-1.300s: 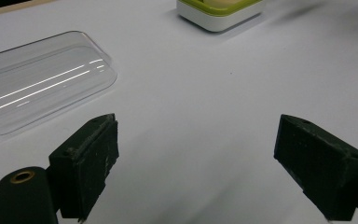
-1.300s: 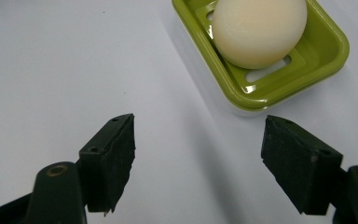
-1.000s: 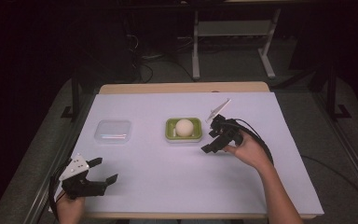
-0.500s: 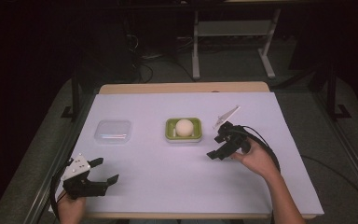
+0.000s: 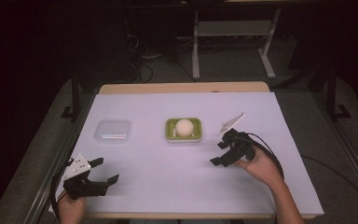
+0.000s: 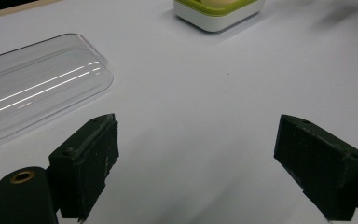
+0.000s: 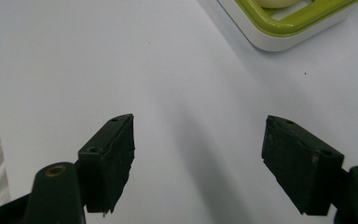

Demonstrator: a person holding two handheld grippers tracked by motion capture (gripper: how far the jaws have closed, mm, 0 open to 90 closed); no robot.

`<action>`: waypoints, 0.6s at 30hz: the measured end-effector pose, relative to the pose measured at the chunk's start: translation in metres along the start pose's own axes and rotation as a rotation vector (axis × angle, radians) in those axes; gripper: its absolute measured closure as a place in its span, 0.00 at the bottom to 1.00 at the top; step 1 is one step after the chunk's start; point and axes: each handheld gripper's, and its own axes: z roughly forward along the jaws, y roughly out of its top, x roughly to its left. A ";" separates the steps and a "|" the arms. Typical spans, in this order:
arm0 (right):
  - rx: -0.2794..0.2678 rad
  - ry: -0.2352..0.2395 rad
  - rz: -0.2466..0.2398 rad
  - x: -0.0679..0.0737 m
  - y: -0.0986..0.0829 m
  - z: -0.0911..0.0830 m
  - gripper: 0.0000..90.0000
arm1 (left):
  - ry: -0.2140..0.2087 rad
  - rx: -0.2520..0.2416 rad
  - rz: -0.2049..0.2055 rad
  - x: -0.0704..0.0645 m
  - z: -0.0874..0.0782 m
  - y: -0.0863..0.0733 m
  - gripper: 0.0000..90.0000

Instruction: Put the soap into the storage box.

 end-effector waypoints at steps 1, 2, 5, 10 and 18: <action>0.001 -0.001 0.000 0.001 -0.001 -0.001 0.28 | 0.002 0.000 -0.002 0.000 0.000 0.000 0.14; -0.004 -0.008 -0.008 0.001 -0.003 -0.002 0.28 | 0.003 0.000 -0.005 0.000 0.000 0.000 0.14; -0.018 -0.008 0.004 0.003 -0.007 -0.005 0.28 | 0.003 0.002 -0.008 0.000 -0.001 0.000 0.14; -0.018 -0.005 0.023 0.006 -0.017 -0.006 0.28 | 0.000 0.000 -0.014 -0.001 0.001 0.000 0.14; -0.014 -0.003 0.036 0.010 -0.033 -0.005 0.28 | -0.003 0.004 -0.012 -0.001 0.001 0.000 0.14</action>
